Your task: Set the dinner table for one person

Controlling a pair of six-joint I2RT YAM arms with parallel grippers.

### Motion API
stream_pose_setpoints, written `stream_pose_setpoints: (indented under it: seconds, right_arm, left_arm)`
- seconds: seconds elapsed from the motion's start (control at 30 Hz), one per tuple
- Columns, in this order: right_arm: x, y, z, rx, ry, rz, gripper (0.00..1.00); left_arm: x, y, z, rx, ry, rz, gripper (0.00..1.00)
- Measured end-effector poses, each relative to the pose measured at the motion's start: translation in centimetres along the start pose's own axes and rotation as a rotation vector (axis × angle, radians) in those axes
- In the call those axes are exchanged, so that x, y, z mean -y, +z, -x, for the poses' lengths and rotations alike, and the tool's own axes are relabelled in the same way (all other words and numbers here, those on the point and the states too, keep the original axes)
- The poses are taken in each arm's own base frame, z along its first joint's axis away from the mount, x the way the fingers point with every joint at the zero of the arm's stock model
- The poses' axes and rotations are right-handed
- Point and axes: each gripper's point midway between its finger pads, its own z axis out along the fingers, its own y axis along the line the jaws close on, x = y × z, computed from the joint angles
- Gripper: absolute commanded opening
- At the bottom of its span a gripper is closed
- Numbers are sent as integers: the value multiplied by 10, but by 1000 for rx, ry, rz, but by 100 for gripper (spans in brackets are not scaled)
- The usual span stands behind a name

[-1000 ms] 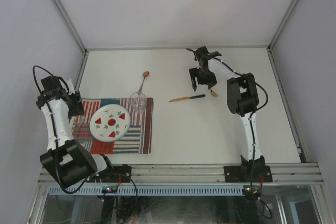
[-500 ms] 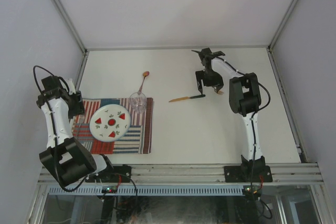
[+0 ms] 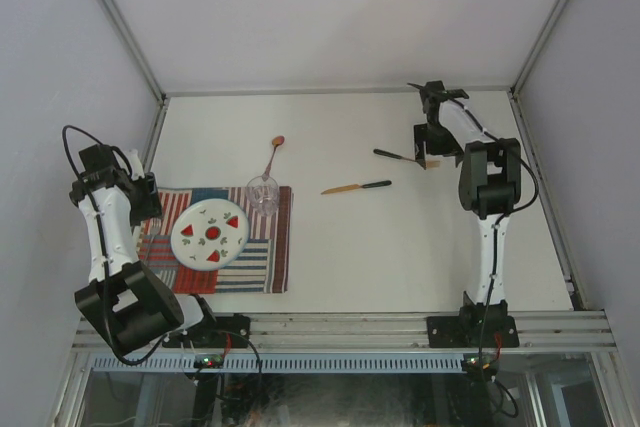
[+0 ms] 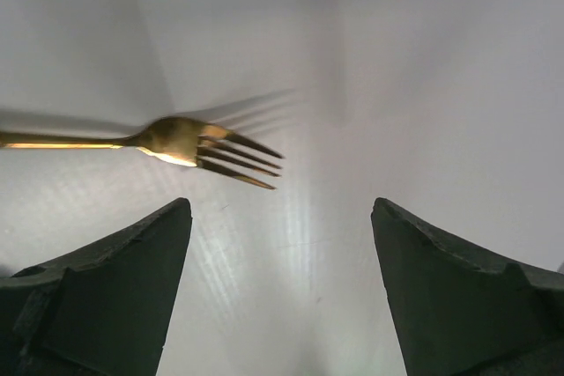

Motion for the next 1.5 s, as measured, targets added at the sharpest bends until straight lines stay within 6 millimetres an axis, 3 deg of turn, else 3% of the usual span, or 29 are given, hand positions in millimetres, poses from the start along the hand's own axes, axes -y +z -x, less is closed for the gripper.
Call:
stream_pose_setpoints:
  seconds: [0.13, 0.2, 0.3, 0.67, 0.9, 1.1, 1.37, 1.5]
  right_arm:
    - [20, -6, 21, 38, 18, -22, 83]
    - [20, -15, 38, 87, 32, -13, 83]
    - [11, -25, 43, 119, 44, 9, 83]
    - [-66, -22, -17, 13, 17, 87, 83]
    - [-98, -20, -17, 35, 12, 123, 83]
    - [-88, -1, 3, 27, 75, 140, 83]
    - [-54, 12, 26, 34, 157, 136, 82]
    - [-40, 16, 47, 63, 173, 134, 82]
  left_arm:
    - [0, 0, 0, -1, 0, 1, 58]
    - [0, 0, -1, -3, 0, 2, 58]
    - [0, 0, -1, -3, 0, 2, 58]
    - [0, -5, 1, 17, 2, 4, 58]
    - [-1, -9, 1, 32, 14, 13, 58]
    - [-5, -9, 0, 28, 12, 31, 58]
    - [-4, -6, -1, 15, -13, 30, 58]
    - [-4, -5, -1, 11, -37, 36, 58]
